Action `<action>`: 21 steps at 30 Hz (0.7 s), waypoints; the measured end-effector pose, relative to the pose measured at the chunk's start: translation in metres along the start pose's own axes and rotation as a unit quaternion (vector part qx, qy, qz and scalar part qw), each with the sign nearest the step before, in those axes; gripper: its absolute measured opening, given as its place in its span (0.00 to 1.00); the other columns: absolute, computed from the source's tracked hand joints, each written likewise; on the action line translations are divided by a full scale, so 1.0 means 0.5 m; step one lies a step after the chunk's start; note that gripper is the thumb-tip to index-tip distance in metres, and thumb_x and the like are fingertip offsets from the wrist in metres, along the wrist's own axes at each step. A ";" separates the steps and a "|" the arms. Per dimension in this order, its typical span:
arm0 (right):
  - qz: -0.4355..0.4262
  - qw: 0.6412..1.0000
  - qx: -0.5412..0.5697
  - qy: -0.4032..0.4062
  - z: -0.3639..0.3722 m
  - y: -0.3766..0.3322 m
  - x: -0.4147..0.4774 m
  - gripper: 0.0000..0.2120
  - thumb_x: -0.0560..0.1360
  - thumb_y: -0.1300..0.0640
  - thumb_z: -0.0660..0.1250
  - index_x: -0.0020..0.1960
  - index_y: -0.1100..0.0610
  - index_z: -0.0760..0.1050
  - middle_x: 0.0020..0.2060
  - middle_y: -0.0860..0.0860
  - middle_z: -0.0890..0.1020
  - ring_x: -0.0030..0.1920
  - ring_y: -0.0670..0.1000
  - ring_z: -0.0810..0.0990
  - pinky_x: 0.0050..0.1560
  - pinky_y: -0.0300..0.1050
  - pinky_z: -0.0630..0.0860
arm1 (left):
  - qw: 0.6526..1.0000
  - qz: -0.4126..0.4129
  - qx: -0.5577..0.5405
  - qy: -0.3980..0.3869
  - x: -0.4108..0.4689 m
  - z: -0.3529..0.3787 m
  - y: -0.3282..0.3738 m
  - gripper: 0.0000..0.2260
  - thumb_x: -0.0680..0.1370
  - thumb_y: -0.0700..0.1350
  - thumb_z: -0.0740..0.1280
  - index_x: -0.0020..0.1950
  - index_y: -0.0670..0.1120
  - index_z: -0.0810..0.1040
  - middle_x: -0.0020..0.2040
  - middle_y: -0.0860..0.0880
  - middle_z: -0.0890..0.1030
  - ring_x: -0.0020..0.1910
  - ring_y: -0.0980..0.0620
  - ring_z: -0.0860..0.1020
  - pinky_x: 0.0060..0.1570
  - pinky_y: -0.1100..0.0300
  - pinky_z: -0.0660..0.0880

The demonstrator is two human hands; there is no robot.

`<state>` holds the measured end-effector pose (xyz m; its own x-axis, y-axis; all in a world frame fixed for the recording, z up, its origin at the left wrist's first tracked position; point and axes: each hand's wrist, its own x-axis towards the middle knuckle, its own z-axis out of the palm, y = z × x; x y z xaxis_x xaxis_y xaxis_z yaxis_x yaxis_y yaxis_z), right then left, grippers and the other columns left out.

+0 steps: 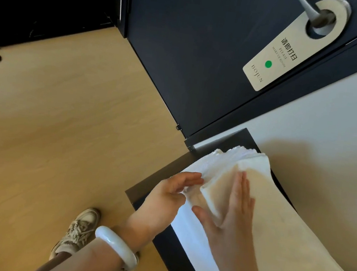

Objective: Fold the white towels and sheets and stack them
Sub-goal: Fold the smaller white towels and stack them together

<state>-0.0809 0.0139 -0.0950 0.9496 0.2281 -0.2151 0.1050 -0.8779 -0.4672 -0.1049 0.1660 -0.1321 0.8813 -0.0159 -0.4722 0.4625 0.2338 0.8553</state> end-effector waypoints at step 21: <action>0.150 0.980 0.075 0.109 -0.061 0.124 -0.131 0.16 0.81 0.56 0.62 0.67 0.52 0.75 0.68 0.47 0.74 0.68 0.48 0.72 0.66 0.49 0.73 | 0.959 0.088 0.254 0.092 -0.009 0.120 0.129 0.17 0.77 0.46 0.72 0.61 0.54 0.68 0.49 0.61 0.77 0.38 0.67 0.75 0.32 0.80 0.68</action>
<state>-0.1278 -0.0681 -0.0838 0.9732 -0.1403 -0.1821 -0.2178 -0.8161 -0.5353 -0.0735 0.1228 -0.0621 0.9398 0.1635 -0.3001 0.3363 -0.2872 0.8969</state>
